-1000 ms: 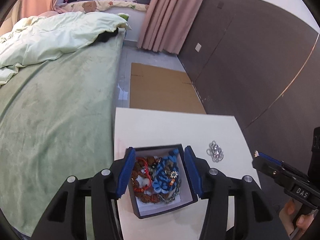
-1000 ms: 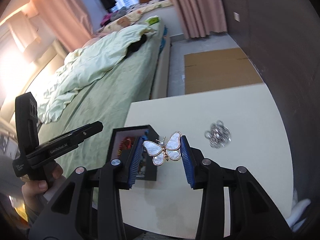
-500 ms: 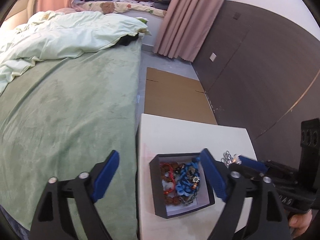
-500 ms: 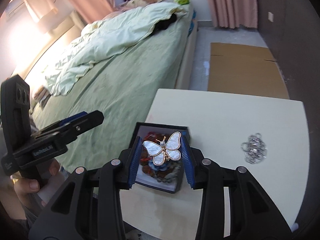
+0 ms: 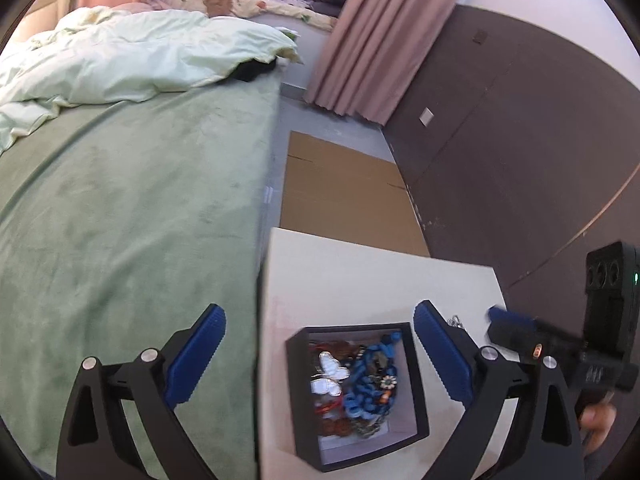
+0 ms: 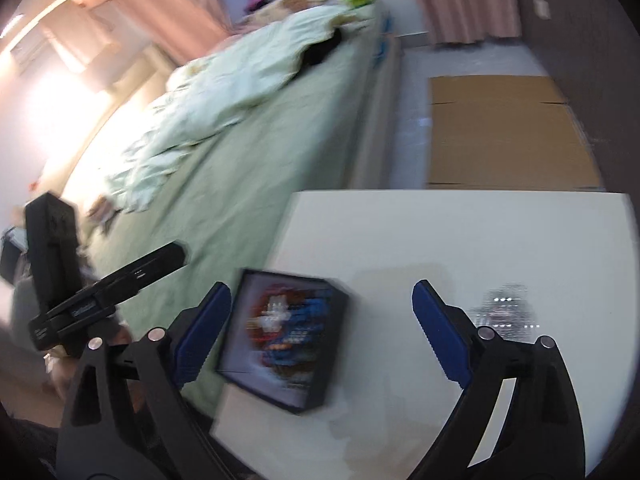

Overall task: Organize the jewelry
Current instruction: 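Open the right tool to drop the brooch into the box, then lower the right tool onto the silver chain pendant and close it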

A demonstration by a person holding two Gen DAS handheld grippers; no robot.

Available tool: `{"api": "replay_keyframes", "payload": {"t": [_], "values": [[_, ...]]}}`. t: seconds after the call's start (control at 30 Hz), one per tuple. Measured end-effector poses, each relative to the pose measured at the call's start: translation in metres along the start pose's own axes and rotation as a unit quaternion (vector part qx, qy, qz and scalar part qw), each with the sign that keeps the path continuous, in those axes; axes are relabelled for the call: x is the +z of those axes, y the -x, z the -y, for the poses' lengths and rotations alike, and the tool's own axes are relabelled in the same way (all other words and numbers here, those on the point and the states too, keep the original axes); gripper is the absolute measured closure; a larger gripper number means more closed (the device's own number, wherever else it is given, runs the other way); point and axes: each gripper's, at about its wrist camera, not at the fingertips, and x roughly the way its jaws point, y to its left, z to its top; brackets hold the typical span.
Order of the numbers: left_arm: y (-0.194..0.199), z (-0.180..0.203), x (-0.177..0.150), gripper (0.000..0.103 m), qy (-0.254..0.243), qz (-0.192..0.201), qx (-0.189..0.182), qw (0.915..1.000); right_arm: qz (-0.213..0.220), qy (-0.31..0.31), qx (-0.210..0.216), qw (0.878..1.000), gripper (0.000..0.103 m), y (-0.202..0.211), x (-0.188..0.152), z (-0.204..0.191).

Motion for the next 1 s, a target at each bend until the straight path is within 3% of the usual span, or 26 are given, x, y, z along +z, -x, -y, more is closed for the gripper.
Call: {"api": "replay_keyframes", "payload": {"t": [0.17, 0.27, 0.43, 0.6, 0.67, 0.73, 0.77, 0.8, 0.93, 1.0], "values": [[-0.018, 0.034, 0.0, 0.011, -0.048, -0.03, -0.035, 0.9978, 0.004, -0.004, -0.085, 0.996, 0.011, 0.013, 0.008, 0.033], [-0.03, 0.052, 0.004, 0.012, -0.049, -0.048, -0.059, 0.9959, 0.006, -0.029, -0.082, 0.996, 0.012, 0.019, 0.004, 0.043], [-0.025, 0.078, -0.01, 0.012, -0.062, -0.031, -0.065, 0.9955, 0.01, -0.049, -0.096, 0.994, 0.012, 0.038, -0.025, 0.048], [-0.021, 0.09, -0.033, 0.015, -0.067, -0.029, -0.065, 0.9952, 0.059, -0.063, -0.102, 0.991, 0.012, 0.077, -0.045, 0.053], [-0.031, 0.096, -0.035, 0.023, -0.074, -0.055, -0.041, 0.9949, 0.054, -0.072, -0.106, 0.99, 0.012, 0.082, -0.041, 0.057], [-0.037, 0.098, -0.034, 0.027, -0.057, -0.086, -0.077, 0.9916, 0.065, -0.1, -0.086, 0.989, 0.012, 0.088, -0.038, 0.071], [-0.037, 0.103, -0.033, 0.027, -0.063, -0.084, -0.063, 0.9925, 0.064, -0.106, -0.091, 0.988, 0.012, 0.089, -0.036, 0.074], [-0.036, 0.107, -0.032, 0.027, -0.07, -0.08, -0.05, 0.9931, 0.063, -0.107, -0.097, 0.988, 0.015, 0.091, -0.037, 0.076], [-0.037, 0.124, -0.032, 0.031, -0.071, -0.088, -0.058, 0.9919, 0.048, -0.126, -0.086, 0.987, 0.028, 0.088, -0.036, 0.082], [-0.043, 0.136, -0.029, 0.032, -0.084, -0.091, -0.054, 0.9909, 0.04, -0.137, -0.081, 0.986, 0.029, 0.084, -0.033, 0.087]]}}
